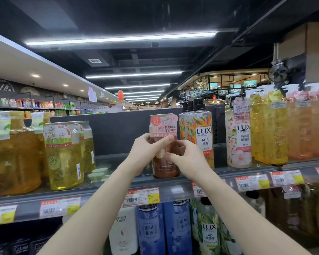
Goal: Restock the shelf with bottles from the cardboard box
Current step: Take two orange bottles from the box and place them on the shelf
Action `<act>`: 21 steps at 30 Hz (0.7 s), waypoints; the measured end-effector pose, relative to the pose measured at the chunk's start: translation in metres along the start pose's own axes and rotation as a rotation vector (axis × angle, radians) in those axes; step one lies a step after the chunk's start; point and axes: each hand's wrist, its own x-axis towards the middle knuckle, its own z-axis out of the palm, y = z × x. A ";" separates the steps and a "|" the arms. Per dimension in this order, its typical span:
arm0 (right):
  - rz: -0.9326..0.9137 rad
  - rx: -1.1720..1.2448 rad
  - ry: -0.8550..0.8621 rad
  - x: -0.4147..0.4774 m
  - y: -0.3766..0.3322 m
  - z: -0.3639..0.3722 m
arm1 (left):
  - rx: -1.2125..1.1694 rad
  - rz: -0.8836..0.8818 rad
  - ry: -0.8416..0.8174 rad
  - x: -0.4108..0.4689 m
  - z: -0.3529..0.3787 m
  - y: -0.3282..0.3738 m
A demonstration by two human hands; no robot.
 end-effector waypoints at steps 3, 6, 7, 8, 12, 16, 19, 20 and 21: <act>-0.008 -0.007 0.019 0.000 0.001 0.003 | 0.073 -0.052 -0.093 -0.004 -0.008 0.000; -0.021 -0.028 0.028 0.001 0.002 0.005 | 0.174 -0.080 -0.010 -0.010 -0.018 -0.013; -0.022 -0.032 0.028 0.001 0.002 0.005 | 0.188 -0.081 0.021 -0.012 -0.020 -0.017; -0.021 -0.033 0.027 0.003 0.002 0.005 | 0.185 -0.076 0.040 -0.013 -0.021 -0.020; -0.001 -0.051 0.018 0.008 0.003 0.005 | 0.163 -0.059 0.061 -0.011 -0.018 -0.023; 0.014 -0.159 0.035 0.013 0.000 0.012 | 0.136 -0.106 0.088 -0.005 -0.013 -0.023; 0.092 -0.138 0.079 0.018 -0.003 0.022 | 0.071 -0.154 0.109 0.000 -0.007 -0.024; 0.122 -0.120 0.089 0.019 -0.002 0.025 | 0.064 -0.154 0.122 0.002 -0.005 -0.025; 0.137 -0.107 0.098 0.020 -0.001 0.028 | 0.057 -0.154 0.137 0.004 -0.002 -0.026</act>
